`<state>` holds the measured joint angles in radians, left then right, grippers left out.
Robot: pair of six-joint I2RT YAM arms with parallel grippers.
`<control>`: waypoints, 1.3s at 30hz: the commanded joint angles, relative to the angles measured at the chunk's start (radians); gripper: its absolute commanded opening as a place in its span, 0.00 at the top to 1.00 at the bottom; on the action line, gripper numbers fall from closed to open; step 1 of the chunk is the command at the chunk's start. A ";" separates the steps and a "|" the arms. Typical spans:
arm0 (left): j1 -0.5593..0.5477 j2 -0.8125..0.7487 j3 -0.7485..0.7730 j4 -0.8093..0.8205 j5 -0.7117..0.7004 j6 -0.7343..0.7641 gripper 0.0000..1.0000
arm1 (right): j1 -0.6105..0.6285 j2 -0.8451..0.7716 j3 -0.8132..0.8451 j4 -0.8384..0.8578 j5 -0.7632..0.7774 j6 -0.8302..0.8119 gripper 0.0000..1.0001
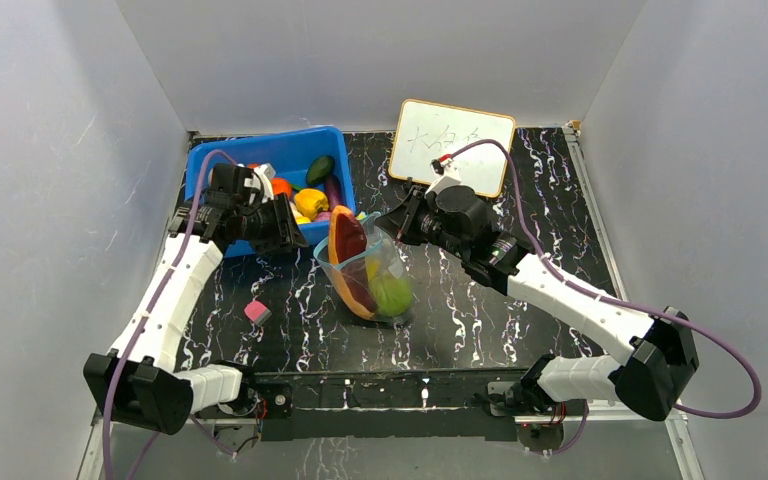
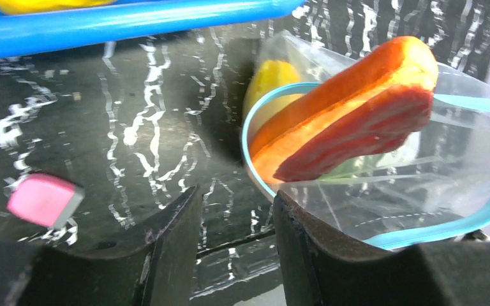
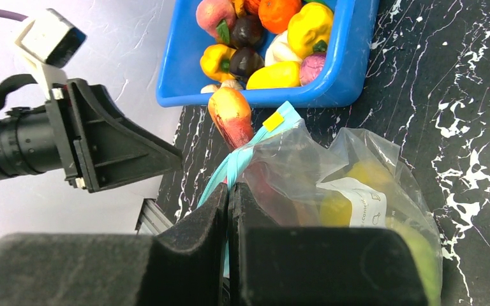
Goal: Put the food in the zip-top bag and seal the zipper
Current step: Adjust the fake food in the zipper food storage bag.
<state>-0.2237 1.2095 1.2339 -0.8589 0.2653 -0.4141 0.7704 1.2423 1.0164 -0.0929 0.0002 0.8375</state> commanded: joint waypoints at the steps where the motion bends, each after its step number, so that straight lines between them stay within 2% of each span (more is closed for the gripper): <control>1: 0.009 0.006 -0.058 0.113 0.212 -0.039 0.58 | -0.002 -0.048 -0.010 0.091 -0.010 -0.023 1.00; 6: 0.022 0.043 -0.122 0.200 0.288 -0.047 0.61 | -0.001 -0.050 -0.012 0.092 -0.026 -0.027 1.00; 19: 0.023 0.103 -0.189 0.254 0.335 -0.030 0.64 | -0.002 -0.050 -0.003 0.088 -0.023 -0.028 1.00; 22: 0.024 0.100 -0.202 0.274 0.383 -0.027 0.75 | -0.001 -0.046 -0.002 0.089 -0.026 -0.029 1.00; 25: 0.024 0.090 -0.202 0.290 0.420 -0.021 0.98 | -0.001 -0.043 -0.003 0.088 -0.030 -0.025 1.00; 30: 0.023 0.018 -0.148 0.299 0.451 -0.007 1.00 | -0.001 -0.046 -0.010 0.072 -0.020 -0.016 1.00; 33: 0.023 -0.060 -0.136 0.391 0.511 -0.053 1.00 | -0.001 -0.048 -0.009 0.054 0.011 -0.012 1.00; 39: 0.002 -0.197 -0.221 0.701 0.689 -0.177 1.00 | -0.002 -0.036 0.023 -0.004 0.155 -0.018 1.00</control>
<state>-0.2081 1.1007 1.0332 -0.3992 0.7654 -0.5053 0.7704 1.2251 1.0004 -0.0879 0.0414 0.8215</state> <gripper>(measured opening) 0.010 0.009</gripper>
